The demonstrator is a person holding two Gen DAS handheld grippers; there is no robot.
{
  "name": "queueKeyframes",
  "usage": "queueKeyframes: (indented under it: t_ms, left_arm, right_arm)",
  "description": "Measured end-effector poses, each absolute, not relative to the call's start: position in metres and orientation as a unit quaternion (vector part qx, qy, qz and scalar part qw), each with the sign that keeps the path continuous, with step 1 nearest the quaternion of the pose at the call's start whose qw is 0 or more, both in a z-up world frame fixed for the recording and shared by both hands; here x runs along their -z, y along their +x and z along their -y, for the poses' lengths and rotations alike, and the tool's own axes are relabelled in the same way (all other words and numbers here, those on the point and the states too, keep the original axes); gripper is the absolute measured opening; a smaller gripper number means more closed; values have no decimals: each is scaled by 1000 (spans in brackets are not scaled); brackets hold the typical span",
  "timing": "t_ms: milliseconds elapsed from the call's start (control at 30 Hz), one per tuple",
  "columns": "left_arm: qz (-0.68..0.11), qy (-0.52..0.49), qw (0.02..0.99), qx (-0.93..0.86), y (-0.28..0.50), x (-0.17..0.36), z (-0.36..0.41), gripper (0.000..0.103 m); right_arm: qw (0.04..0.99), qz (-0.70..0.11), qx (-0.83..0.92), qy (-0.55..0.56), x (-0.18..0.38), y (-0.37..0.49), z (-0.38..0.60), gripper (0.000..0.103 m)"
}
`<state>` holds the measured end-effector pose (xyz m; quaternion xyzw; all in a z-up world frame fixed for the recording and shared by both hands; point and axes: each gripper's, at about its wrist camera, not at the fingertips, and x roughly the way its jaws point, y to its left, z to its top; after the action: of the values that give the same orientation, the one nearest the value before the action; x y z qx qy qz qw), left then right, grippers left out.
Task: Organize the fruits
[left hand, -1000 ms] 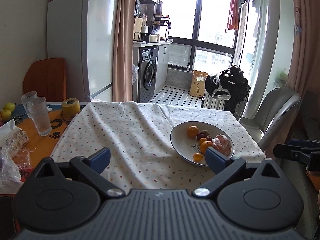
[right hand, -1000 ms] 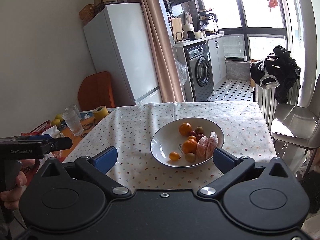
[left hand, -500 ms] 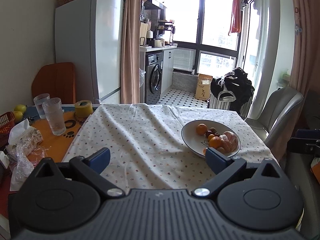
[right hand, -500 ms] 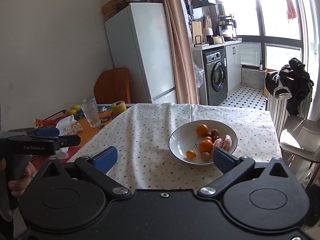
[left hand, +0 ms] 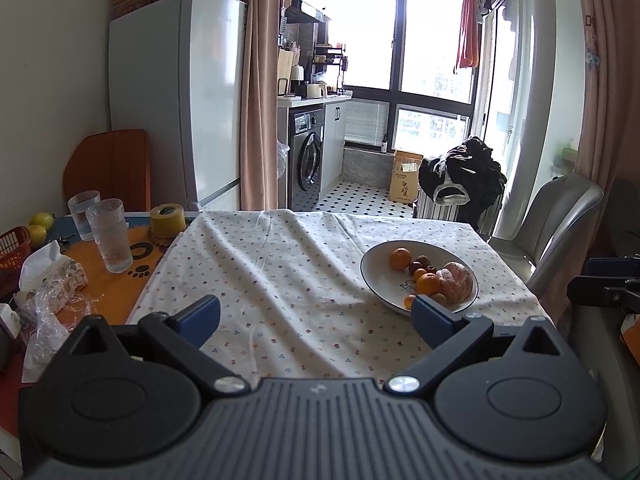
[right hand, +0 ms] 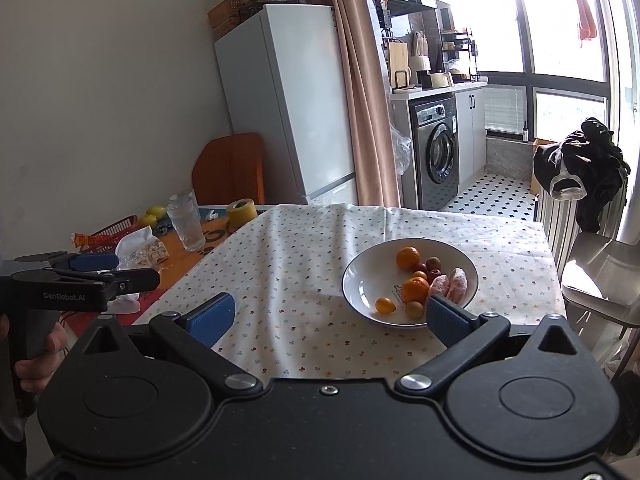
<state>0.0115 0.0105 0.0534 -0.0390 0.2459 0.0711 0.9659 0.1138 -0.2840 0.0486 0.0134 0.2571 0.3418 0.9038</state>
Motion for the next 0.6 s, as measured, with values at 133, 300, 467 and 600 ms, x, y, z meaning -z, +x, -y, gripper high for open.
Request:
queueKeyframes:
  t_ms: [133,300,467,600]
  left_arm:
    - [-246,-39,966,-71,11,-53,-11,101]
    - [-250,-40,965,-67,12,-51,-10,101]
    - [-254,-43,964,-60,12,-46,-9,101]
    - [-258,-46,963,-60,13,-42,-10,101]
  right_arm:
    - [903,-261,-341,17,-47,116,285,103]
    - [903,-261,-341,16,-47,116,286,103]
    - [903,-263,-340,16,-44,116,285,103]
    - [901,-266,-342,14,-42,117,283,103]
